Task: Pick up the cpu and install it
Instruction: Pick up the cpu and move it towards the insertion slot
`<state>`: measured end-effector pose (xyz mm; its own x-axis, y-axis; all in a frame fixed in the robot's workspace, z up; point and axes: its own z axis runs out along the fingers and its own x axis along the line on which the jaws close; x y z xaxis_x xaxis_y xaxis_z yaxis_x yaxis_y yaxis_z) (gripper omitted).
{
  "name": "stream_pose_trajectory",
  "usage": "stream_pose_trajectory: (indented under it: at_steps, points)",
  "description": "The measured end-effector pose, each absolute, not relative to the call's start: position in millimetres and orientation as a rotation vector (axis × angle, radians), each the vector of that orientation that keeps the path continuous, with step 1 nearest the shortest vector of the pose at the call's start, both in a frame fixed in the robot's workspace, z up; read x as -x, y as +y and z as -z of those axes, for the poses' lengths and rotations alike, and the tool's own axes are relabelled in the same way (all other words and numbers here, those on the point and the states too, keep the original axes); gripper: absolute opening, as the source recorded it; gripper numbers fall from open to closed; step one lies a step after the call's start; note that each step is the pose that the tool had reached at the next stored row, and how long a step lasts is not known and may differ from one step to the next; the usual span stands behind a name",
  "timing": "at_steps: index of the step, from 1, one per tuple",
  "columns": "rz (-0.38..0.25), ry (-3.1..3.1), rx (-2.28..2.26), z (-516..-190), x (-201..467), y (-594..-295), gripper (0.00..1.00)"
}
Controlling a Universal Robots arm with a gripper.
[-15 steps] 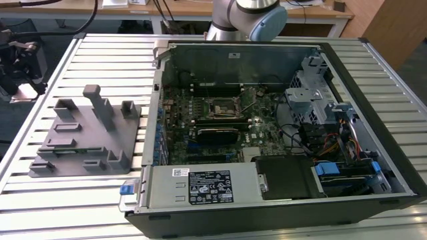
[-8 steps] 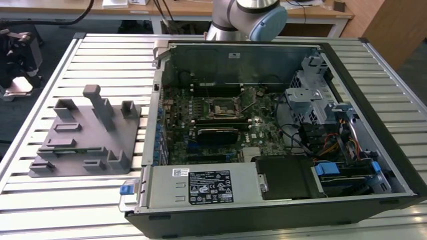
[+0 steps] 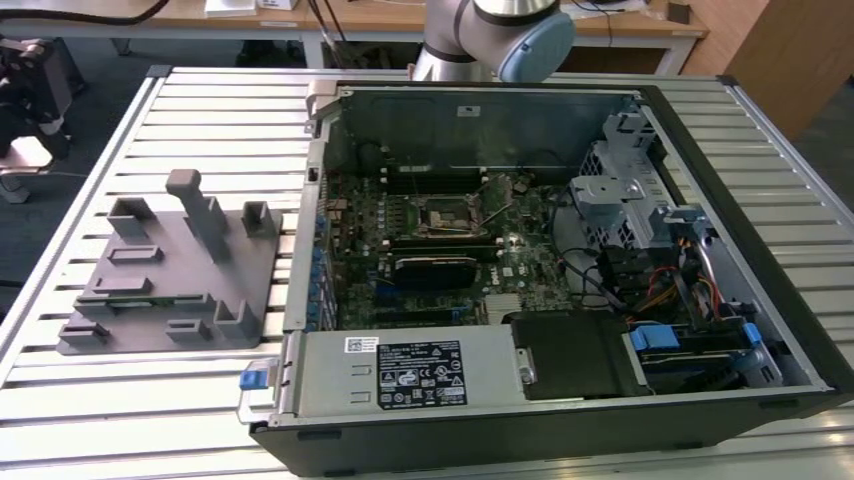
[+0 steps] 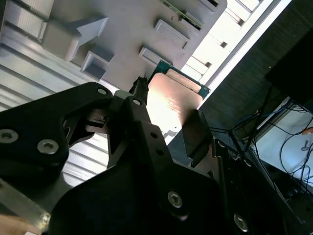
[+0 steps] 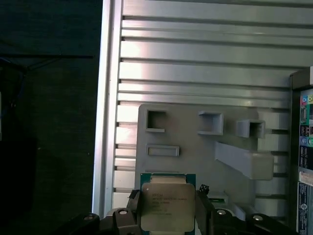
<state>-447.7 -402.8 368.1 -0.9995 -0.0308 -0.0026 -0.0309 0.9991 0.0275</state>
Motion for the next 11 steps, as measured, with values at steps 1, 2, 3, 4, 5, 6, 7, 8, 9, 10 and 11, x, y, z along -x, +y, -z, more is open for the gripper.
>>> stream_pose_trajectory:
  at_steps: [1,2,3,4,5,6,7,8,9,10,11]
  points:
    - [-0.043,3.139,0.048,-370,448,-403,0.53]
    - [-0.043,3.139,0.048,-373,448,-402,0.53]
    - [-0.043,3.139,0.048,-375,448,-402,0.53]
    - [-0.043,3.139,0.048,-377,448,-402,0.53]
    - [-0.043,3.139,0.048,-380,448,-402,0.53]
    - [-0.043,3.139,0.048,-382,448,-402,0.53]
    - [-0.043,3.139,0.048,-384,448,-401,0.53]
    - [-0.043,3.139,0.048,-386,448,-401,0.53]
    - [-0.043,3.139,0.048,-388,448,-401,0.53]
    - [-0.043,3.139,0.048,-391,448,-401,0.53]
    - [-0.043,3.139,0.049,-393,448,-400,0.53]
